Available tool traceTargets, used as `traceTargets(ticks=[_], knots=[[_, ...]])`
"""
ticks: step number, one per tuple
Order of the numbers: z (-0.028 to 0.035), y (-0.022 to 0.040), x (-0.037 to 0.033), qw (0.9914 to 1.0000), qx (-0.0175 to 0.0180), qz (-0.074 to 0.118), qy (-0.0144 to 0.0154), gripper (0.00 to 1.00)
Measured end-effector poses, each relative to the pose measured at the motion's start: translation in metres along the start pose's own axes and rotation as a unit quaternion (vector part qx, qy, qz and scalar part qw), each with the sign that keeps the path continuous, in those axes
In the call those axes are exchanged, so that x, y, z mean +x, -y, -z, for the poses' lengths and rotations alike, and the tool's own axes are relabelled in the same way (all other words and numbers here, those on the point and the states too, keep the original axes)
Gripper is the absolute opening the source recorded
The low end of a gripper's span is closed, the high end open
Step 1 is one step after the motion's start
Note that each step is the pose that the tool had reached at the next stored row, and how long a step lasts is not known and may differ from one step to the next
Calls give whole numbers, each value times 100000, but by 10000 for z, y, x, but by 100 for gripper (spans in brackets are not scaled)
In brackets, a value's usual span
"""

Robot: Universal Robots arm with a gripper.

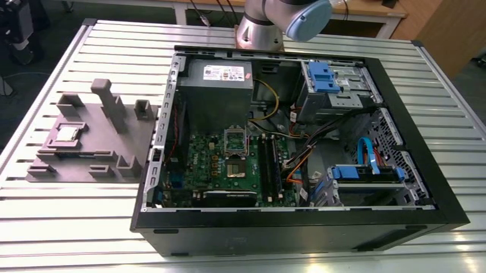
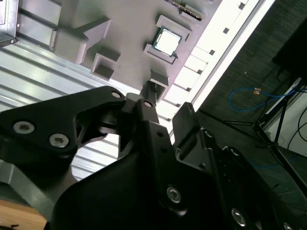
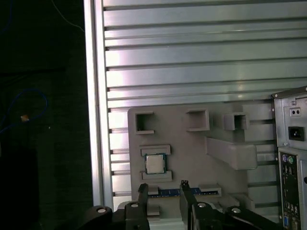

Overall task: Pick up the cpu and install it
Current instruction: 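Pick up the cpu and move it towards the insertion slot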

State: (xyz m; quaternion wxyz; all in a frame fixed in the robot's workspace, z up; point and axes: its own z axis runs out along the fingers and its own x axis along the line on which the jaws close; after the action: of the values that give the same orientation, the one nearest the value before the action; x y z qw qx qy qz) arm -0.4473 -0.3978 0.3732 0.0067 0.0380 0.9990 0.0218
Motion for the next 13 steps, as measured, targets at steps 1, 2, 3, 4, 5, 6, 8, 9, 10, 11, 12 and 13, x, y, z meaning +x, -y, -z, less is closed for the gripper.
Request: traceTargets(ticks=[1,2,3,4,5,6,8,9,10,11,12,13], knots=[[0,0,0,100000,-1,0,3,41],[0,0,0,100000,-1,0,1,41],[0,0,0,100000,-3,-1,3,47],[0,0,1,100000,-22,-1,2,47],[0,0,1,100000,-33,-5,0,53],[0,0,1,100000,-37,-6,0,53],[-1,-4,1,100000,-45,20,8,53],[-1,-9,2,100000,-41,72,-10,53],[-2,-14,2,100000,-42,280,-45,53],[-5,-16,2,99998,-47,639,-55,53],[-7,-16,2,99994,-53,1125,-79,53],[-9,-17,2,99985,-61,1708,-106,53]])
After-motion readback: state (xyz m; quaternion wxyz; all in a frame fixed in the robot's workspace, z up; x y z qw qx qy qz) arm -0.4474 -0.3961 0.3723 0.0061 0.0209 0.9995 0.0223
